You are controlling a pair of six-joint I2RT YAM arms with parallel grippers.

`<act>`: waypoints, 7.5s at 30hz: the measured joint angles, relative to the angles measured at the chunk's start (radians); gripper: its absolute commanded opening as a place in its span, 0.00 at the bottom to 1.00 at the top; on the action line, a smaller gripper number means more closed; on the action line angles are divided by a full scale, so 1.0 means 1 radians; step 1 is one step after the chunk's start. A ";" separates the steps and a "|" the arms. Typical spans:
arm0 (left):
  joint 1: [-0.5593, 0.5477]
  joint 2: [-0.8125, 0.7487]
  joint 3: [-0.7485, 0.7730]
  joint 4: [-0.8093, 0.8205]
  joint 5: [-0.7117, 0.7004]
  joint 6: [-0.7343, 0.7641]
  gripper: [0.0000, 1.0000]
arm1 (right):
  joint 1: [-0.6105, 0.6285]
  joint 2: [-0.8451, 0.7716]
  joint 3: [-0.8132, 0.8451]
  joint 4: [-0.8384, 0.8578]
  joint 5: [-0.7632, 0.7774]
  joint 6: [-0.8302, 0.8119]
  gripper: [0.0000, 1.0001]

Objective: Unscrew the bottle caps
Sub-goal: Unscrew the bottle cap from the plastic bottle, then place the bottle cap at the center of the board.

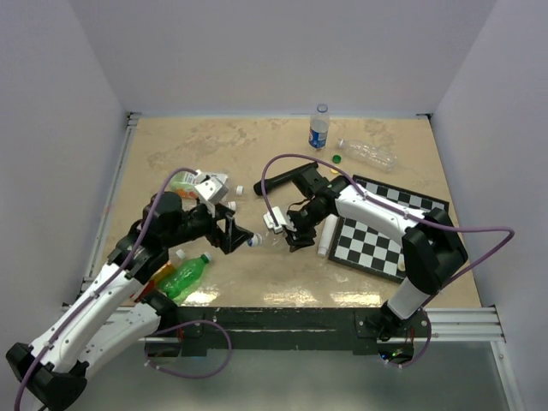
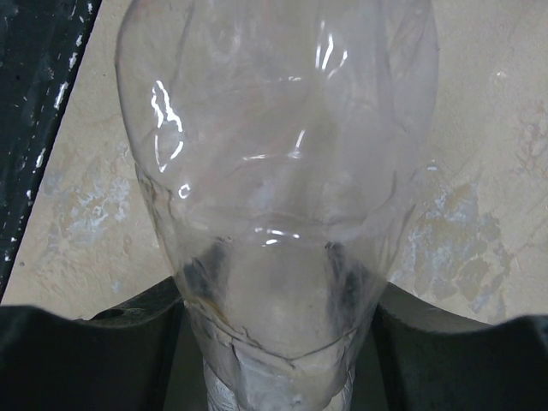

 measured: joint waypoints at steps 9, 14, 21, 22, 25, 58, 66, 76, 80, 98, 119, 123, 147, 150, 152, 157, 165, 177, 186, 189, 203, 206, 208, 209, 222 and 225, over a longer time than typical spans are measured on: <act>0.000 -0.219 -0.069 0.115 -0.018 0.274 1.00 | -0.012 0.000 0.004 -0.016 -0.004 -0.002 0.09; 0.000 -0.234 -0.119 0.201 0.022 0.380 1.00 | -0.029 0.000 0.008 -0.017 -0.006 -0.006 0.09; 0.000 -0.218 -0.153 0.327 0.103 0.467 1.00 | -0.064 0.000 0.009 -0.026 -0.008 -0.019 0.09; 0.000 -0.204 -0.153 0.340 0.112 0.474 1.00 | -0.067 0.000 0.009 -0.027 -0.008 -0.019 0.09; 0.000 -0.148 -0.152 0.348 0.135 0.496 1.00 | -0.068 0.000 0.009 -0.031 -0.008 -0.022 0.09; 0.000 0.023 -0.172 0.388 0.288 0.605 0.82 | -0.068 -0.001 0.009 -0.032 -0.008 -0.032 0.09; 0.000 0.016 -0.179 0.381 0.289 0.630 0.72 | -0.068 -0.001 0.009 -0.034 -0.008 -0.038 0.09; -0.010 0.033 -0.204 0.364 0.297 0.638 0.64 | -0.068 -0.001 0.009 -0.038 -0.008 -0.042 0.09; -0.016 0.047 -0.204 0.360 0.299 0.644 0.58 | -0.068 -0.001 0.009 -0.039 -0.008 -0.042 0.09; -0.022 0.089 -0.204 0.354 0.316 0.628 0.03 | -0.070 -0.001 0.009 -0.043 -0.006 -0.042 0.09; -0.027 0.138 -0.101 0.216 0.070 -0.155 0.05 | -0.073 -0.001 0.010 -0.037 -0.005 -0.036 0.09; -0.028 0.138 -0.095 0.203 0.064 -0.183 0.28 | -0.072 -0.001 0.010 -0.035 -0.007 -0.035 0.09; -0.026 -0.153 -0.079 0.145 0.095 0.301 0.95 | -0.072 -0.001 0.011 -0.045 -0.011 -0.043 0.09; -0.026 -0.195 -0.140 0.172 0.162 0.481 0.94 | -0.072 -0.001 0.011 -0.046 -0.011 -0.044 0.09; -0.026 -0.167 -0.163 0.173 0.201 0.584 0.91 | -0.072 -0.001 0.011 -0.047 -0.012 -0.045 0.09; -0.026 -0.035 -0.166 0.185 0.262 0.711 0.85 | -0.072 -0.001 0.011 -0.049 -0.014 -0.046 0.09; -0.026 0.038 -0.166 0.249 0.300 0.740 0.63 | -0.072 -0.001 0.011 -0.050 -0.015 -0.046 0.09; -0.027 0.087 -0.166 0.308 0.317 0.722 0.52 | -0.072 -0.001 0.011 -0.053 -0.016 -0.048 0.09; -0.035 0.107 -0.167 0.308 0.316 0.723 0.50 | -0.072 -0.001 0.011 -0.053 -0.016 -0.050 0.09; -0.035 0.109 -0.168 0.307 0.316 0.723 0.42 | -0.072 -0.001 0.011 -0.053 -0.016 -0.050 0.09; -0.040 0.120 -0.147 0.287 0.267 0.510 0.00 | -0.072 -0.001 0.011 -0.060 -0.016 -0.049 0.09; -0.042 0.120 -0.114 0.243 0.177 0.301 0.00 | -0.072 -0.001 0.013 -0.051 -0.021 -0.045 0.09; -0.043 0.120 -0.086 0.204 0.118 0.163 0.00 | -0.073 -0.001 0.017 -0.040 -0.026 -0.041 0.09; -0.043 0.120 -0.069 0.179 0.084 0.072 0.00 | -0.073 -0.001 0.020 -0.036 -0.026 -0.041 0.09; -0.006 0.158 0.063 0.000 -0.328 -0.267 0.00 | -0.072 -0.002 0.023 -0.047 -0.027 -0.045 0.09; 0.068 0.187 0.087 0.016 -0.409 -0.260 0.00 | -0.072 -0.002 0.023 -0.049 -0.027 -0.046 0.09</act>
